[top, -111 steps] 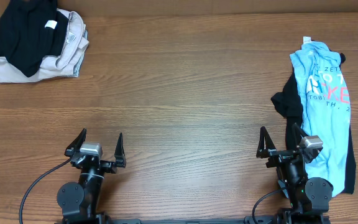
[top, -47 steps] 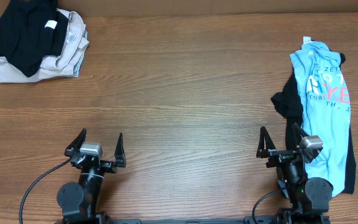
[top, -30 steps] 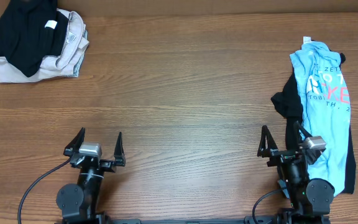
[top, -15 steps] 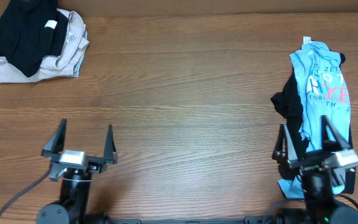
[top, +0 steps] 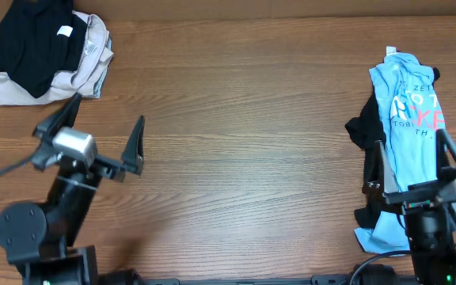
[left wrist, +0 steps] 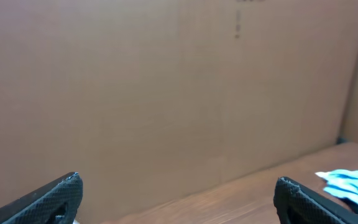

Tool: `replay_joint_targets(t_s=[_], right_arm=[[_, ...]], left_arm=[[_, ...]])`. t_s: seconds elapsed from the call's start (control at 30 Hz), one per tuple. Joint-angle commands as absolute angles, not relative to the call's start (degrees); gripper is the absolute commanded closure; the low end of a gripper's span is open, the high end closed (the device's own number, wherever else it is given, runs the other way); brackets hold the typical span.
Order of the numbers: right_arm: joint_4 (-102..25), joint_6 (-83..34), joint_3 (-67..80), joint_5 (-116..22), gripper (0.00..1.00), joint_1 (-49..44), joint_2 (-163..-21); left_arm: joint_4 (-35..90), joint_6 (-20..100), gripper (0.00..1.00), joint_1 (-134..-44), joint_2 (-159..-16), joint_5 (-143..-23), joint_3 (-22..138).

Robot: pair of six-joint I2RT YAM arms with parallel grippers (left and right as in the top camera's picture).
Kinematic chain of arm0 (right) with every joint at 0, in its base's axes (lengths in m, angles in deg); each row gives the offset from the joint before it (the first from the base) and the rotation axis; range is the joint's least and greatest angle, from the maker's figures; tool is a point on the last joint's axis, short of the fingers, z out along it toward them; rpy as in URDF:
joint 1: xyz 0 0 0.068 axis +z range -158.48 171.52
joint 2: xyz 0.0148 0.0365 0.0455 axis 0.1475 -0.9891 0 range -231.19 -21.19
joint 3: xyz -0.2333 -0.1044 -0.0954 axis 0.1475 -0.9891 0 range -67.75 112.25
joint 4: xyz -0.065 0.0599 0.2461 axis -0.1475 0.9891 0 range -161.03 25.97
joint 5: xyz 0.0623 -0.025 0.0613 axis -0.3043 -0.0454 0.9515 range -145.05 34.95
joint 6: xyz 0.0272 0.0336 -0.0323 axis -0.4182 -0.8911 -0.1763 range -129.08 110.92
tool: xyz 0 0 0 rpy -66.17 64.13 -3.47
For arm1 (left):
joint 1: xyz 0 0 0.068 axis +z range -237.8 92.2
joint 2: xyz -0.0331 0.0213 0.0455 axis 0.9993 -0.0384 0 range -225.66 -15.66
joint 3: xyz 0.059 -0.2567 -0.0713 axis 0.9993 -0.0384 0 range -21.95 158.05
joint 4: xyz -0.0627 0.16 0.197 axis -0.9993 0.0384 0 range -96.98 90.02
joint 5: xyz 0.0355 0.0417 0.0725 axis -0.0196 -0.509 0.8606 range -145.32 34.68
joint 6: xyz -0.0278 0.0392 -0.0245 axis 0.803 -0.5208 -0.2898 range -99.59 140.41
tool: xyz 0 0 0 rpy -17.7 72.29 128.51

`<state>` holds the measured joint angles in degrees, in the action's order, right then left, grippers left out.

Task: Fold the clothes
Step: 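Reach the right gripper to the light-blue T-shirt and grasp it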

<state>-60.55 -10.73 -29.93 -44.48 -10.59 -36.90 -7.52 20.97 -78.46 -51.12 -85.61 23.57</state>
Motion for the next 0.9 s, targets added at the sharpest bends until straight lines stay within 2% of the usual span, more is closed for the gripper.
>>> replay_joint_targets(t_s=[0.0, 0.13, 0.37, 0.5, 0.87], right_arm=[[-54.88, -10.8, -29.23, -42.73, 0.0, -10.42, -37.2], [-54.69, -10.71, -28.99, -40.48, 0.0, -10.42, -37.23], [-51.08, -10.77, -24.12, -45.51, 0.0, -10.42, -41.64], [-40.44, -10.75, -14.15, -48.96, 0.0, -10.42, -52.11], [-11.26, -10.75, 17.48, -53.57, 0.0, -10.48, -84.87]], left_arm=[[-7.74, 21.73, 0.0, -78.46, -53.94, -91.05, 25.39], [-8.07, 21.88, 0.0, -78.46, -55.6, -94.0, 25.39], [-8.35, 21.99, 0.0, -78.46, -57.44, -97.96, 25.78], [-5.51, 22.85, 0.0, -78.43, -60.83, -97.13, 30.39], [19.21, 19.04, 0.0, -78.46, -74.46, -94.87, 51.33]])
